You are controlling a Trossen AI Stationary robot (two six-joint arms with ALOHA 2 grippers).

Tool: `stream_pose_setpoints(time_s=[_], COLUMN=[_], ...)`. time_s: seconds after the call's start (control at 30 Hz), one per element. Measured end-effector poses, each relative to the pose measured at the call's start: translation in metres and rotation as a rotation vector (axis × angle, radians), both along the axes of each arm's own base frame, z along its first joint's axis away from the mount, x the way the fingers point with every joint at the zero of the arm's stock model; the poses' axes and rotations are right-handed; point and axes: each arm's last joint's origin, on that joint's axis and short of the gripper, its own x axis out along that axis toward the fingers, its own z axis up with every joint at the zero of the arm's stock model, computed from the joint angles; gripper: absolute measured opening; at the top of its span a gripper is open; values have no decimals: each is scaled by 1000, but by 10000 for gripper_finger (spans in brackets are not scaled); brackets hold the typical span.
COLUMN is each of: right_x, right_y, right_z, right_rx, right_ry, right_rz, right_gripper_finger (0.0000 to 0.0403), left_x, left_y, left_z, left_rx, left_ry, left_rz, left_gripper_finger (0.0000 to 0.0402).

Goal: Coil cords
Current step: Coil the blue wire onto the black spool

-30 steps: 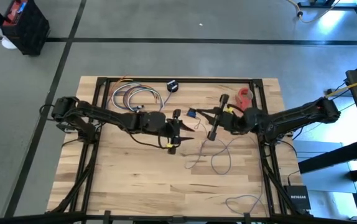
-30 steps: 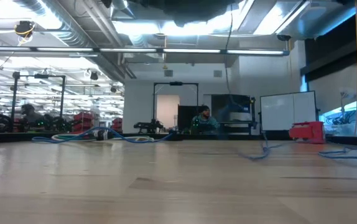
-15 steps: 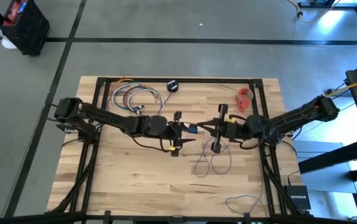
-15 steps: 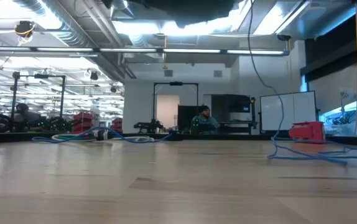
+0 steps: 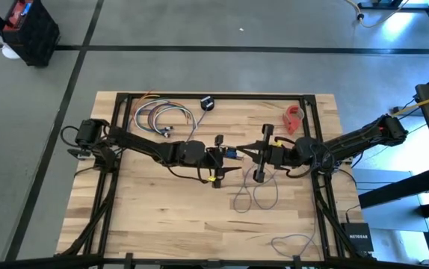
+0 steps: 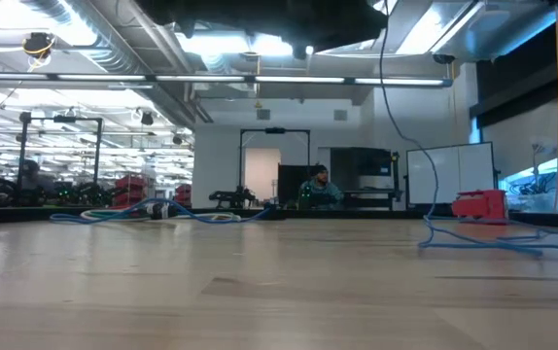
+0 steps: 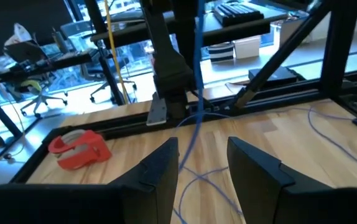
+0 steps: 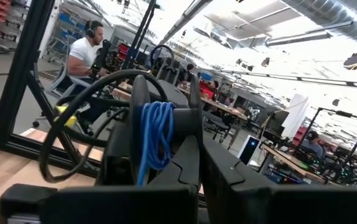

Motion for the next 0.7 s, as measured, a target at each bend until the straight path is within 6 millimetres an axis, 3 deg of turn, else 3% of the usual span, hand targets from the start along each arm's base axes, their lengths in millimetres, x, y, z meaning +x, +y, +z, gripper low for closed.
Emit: stream_pose_setpoints(time_s=[0.23, 0.5, 0.7], right_x=[0, 0, 0], right_y=[1, 1, 1], right_z=[0, 0, 0], right_rx=[-3, -1, 0], right_ry=[-5, -4, -4], right_rz=[47, 47, 47], right_gripper_finger=[5, 5, 5], left_x=[10, 12, 13], left_y=[0, 8, 10], left_z=[-12, -14, -15], left_rx=[0, -4, 9], left_ry=[-57, -73, -75], left_rz=[3, 22, 27], left_gripper_finger=[130, 127, 73])
